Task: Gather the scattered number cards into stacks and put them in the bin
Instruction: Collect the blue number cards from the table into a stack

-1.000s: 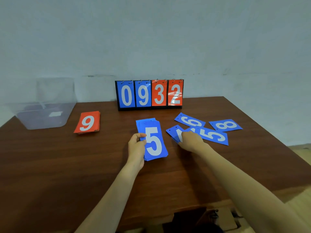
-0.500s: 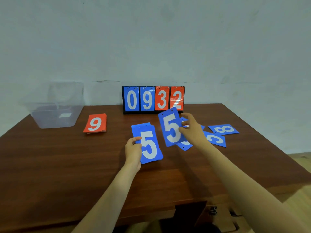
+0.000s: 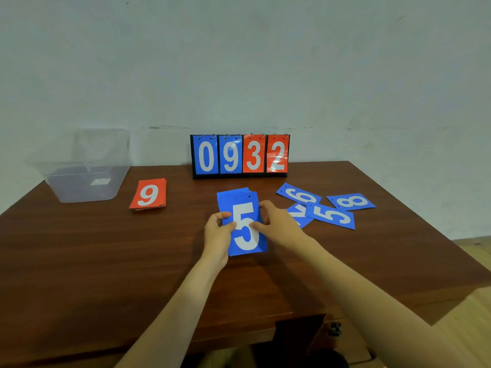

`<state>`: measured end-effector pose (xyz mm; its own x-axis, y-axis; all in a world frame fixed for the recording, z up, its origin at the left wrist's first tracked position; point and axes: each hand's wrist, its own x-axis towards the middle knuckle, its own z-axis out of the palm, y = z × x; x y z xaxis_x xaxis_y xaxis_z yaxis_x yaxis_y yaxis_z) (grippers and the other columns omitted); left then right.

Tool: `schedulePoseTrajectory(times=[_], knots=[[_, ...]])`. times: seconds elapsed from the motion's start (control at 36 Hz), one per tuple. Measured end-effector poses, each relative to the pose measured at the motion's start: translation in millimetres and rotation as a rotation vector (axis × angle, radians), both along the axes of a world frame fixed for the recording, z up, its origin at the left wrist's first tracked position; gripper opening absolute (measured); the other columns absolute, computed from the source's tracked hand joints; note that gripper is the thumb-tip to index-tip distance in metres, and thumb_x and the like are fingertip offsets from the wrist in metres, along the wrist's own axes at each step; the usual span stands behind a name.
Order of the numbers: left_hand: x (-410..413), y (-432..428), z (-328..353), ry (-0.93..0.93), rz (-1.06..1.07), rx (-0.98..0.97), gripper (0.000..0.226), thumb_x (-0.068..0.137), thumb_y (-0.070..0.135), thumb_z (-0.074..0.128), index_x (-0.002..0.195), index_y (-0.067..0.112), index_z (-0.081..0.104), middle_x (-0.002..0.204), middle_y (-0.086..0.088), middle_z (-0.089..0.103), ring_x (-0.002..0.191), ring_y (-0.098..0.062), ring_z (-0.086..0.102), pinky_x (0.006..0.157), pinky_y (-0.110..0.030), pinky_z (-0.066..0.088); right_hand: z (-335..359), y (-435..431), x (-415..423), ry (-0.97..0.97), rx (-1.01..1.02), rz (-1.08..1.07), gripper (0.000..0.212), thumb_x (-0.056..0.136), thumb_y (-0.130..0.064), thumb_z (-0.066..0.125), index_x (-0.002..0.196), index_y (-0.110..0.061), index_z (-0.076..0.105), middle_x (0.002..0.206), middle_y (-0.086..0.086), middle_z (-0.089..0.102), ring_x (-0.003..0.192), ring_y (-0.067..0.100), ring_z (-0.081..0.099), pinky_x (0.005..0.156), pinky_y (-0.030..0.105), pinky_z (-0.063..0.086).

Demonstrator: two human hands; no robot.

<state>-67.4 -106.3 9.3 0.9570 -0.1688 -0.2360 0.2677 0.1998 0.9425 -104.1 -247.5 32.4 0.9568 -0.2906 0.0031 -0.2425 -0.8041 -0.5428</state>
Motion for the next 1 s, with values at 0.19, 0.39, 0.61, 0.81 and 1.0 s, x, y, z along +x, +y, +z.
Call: schedulePoseTrajectory(times=[0.19,0.39,0.61,0.81,1.0], knots=[[10.9,-9.8,-7.7,0.005,0.007,0.054,0.015,0.093,0.01,0.057,0.091,0.024,0.054,0.115,-0.006,0.061,0.094,-0.022,0.066,0.067,-0.033,0.058,-10.8,-24.9,12.5,0.044,-0.04,-0.085,0.053,0.092,-0.048,0.052,0.133,-0.016,0.044,0.13,0.005,0.056,0.114,0.021,0.056,0.09,0.035,0.052],[27.4,-11.2,-15.6,0.043,0.037,0.064,0.013,0.093,0.008,0.055,0.095,0.021,0.055,0.117,-0.006,0.06,0.098,-0.023,0.066,0.069,-0.035,0.058,-26.4,-66.1,24.4,0.253,-0.161,-0.213,0.064,0.089,-0.046,0.057,0.135,-0.006,0.038,0.137,0.013,0.045,0.125,0.029,0.043,0.098,0.039,0.044],[36.3,-14.5,-29.3,0.07,0.034,0.118,0.015,0.093,0.009,0.057,0.093,0.024,0.056,0.121,-0.005,0.058,0.102,-0.023,0.064,0.072,-0.036,0.059,-33.7,-70.3,34.3,0.37,-0.351,-0.084,0.049,0.098,-0.037,0.04,0.137,-0.008,0.033,0.125,0.015,0.055,0.109,0.03,0.056,0.08,0.036,0.044],[33.9,-15.9,-29.8,0.093,0.042,0.12,0.015,0.093,0.009,0.057,0.094,0.024,0.057,0.121,-0.004,0.058,0.102,-0.022,0.064,0.073,-0.036,0.059,-36.6,-65.2,26.5,0.289,-0.32,-0.022,0.045,0.098,-0.022,0.038,0.14,-0.013,0.026,0.12,0.018,0.057,0.1,0.033,0.059,0.075,0.038,0.044],[27.5,-3.6,-21.7,-0.03,0.084,0.181,0.015,0.095,0.009,0.052,0.104,0.02,0.057,0.118,0.0,0.055,0.096,-0.017,0.063,0.069,-0.033,0.057,-13.7,-57.8,2.0,-0.098,0.229,-0.092,0.031,0.095,-0.03,0.053,0.125,-0.025,0.046,0.12,-0.004,0.056,0.111,0.017,0.056,0.087,0.033,0.05]])
